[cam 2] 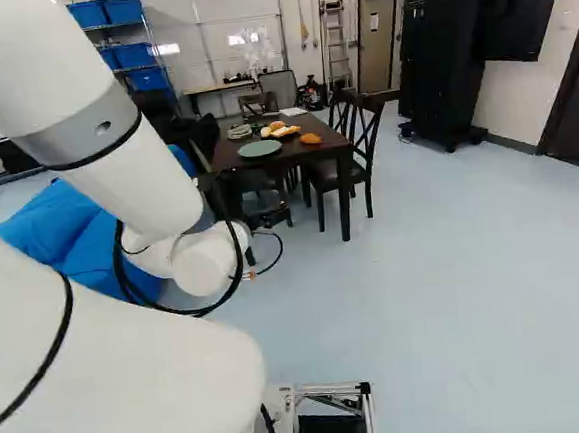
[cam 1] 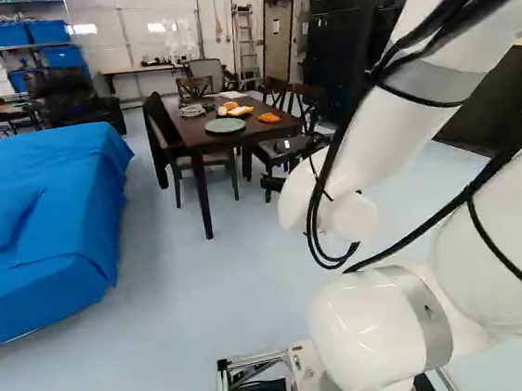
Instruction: Move the croissant to the empty plate
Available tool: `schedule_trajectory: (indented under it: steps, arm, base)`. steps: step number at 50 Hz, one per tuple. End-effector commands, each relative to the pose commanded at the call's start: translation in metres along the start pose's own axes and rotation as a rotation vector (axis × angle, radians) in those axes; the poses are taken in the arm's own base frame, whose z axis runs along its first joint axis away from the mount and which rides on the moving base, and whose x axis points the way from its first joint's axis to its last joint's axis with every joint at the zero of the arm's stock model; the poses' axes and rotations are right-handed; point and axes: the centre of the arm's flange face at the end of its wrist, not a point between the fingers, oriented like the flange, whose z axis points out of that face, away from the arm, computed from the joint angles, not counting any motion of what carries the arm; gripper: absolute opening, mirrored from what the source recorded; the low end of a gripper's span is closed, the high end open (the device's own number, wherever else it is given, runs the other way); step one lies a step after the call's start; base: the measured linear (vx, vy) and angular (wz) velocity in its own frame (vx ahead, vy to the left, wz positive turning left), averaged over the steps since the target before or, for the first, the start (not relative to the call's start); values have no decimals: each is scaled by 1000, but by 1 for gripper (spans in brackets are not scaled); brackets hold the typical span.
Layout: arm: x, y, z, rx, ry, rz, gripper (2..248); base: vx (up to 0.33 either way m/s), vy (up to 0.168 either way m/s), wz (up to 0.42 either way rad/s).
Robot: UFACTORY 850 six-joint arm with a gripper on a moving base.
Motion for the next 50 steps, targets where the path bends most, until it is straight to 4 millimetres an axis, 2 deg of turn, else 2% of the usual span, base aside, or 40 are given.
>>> schedule_trajectory:
  steps: [50]
  arm:
    - [0, 0, 0, 0, 0, 0, 247]
  base:
    - [0, 0, 0]
